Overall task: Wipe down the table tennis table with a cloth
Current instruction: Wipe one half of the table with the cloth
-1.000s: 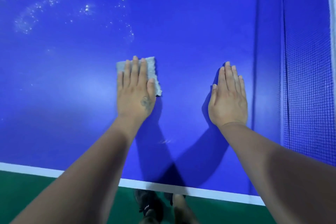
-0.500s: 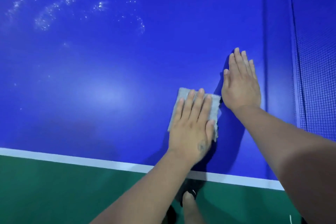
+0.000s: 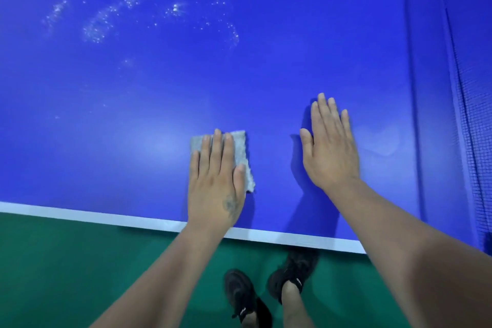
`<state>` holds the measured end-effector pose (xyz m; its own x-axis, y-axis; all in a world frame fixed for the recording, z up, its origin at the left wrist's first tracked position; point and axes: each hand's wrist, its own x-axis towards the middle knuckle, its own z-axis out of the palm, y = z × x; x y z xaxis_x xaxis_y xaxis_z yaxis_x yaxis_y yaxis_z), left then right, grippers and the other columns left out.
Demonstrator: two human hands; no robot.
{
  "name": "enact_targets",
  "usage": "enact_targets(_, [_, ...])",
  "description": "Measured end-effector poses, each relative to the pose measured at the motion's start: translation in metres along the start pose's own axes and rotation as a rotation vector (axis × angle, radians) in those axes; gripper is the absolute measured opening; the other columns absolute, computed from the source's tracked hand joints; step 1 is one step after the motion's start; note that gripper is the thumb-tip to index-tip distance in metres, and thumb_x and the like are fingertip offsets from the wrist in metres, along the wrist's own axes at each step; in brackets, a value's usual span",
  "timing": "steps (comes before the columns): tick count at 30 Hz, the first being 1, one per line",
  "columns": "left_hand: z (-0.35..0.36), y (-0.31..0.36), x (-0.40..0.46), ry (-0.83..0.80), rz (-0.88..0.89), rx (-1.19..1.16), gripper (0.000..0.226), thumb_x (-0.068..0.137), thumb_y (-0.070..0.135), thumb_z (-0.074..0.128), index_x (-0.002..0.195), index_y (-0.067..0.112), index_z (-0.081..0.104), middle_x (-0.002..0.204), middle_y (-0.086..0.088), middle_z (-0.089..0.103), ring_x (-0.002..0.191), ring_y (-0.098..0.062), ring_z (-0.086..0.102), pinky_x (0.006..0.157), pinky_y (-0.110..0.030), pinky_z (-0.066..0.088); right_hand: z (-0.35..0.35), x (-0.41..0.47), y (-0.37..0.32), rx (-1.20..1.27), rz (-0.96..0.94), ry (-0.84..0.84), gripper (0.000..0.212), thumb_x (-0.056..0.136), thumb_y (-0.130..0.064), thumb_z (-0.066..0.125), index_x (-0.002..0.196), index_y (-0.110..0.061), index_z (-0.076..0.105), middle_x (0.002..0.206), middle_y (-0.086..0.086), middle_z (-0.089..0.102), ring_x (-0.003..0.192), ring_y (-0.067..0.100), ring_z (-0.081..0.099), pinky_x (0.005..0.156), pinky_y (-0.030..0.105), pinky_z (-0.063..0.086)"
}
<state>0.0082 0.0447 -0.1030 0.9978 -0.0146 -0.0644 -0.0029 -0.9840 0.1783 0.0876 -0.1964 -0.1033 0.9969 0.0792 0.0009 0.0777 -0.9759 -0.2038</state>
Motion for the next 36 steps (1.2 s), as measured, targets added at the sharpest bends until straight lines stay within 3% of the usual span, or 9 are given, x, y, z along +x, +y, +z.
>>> enact_targets(6, [0.008,0.027,-0.058,-0.050,0.061,0.024,0.065,0.114,0.039,0.025,0.172,0.012,0.011,0.181,-0.009,0.004,0.167,-0.028,0.000,0.133,-0.055,0.017,0.009,-0.004,-0.003,-0.034,0.053,0.005,0.065,0.112,-0.042,0.018,0.168,-0.008,0.024,0.178,0.004,0.013,0.165,0.019,0.006,0.135,0.043,0.008])
enact_targets(14, [0.013,0.069,0.014,-0.062,0.248,-0.014,0.065,0.115,0.041,0.020,0.173,0.014,0.006,0.181,-0.005,-0.002,0.167,-0.025,-0.008,0.135,-0.052,0.009,0.009,-0.002,-0.003,-0.029,0.065,0.013,0.062,0.112,-0.037,0.021,0.167,-0.008,0.028,0.177,0.002,0.017,0.165,0.018,0.010,0.134,0.044,0.012])
enact_targets(23, [-0.003,-0.008,0.113,0.007,-0.021,-0.044,0.066,0.112,0.044,0.016,0.172,0.017,0.018,0.180,-0.005,0.011,0.167,-0.024,0.004,0.135,-0.048,0.005,0.009,-0.002,-0.002,-0.026,0.069,-0.003,0.062,0.112,-0.037,0.023,0.168,-0.010,0.025,0.178,-0.001,0.014,0.165,0.014,0.005,0.134,0.043,0.012])
enact_targets(30, [-0.008,-0.052,0.016,0.023,-0.204,-0.010,0.065,0.115,0.040,0.024,0.172,0.011,0.014,0.180,-0.009,0.007,0.167,-0.026,0.001,0.134,-0.055,0.015,0.008,-0.002,-0.001,-0.018,0.070,-0.008,0.061,0.112,-0.035,0.025,0.168,-0.010,0.026,0.178,-0.001,0.015,0.165,0.014,0.006,0.134,0.044,0.013])
enact_targets(36, [-0.001,-0.011,-0.023,-0.058,-0.043,-0.011,0.067,0.112,0.039,0.024,0.171,0.007,0.016,0.180,-0.012,0.005,0.167,-0.032,0.005,0.130,-0.058,0.019,0.009,-0.003,-0.001,-0.037,0.068,-0.021,0.061,0.112,-0.035,0.023,0.167,-0.007,0.027,0.178,0.000,0.014,0.165,0.015,0.005,0.134,0.046,0.015])
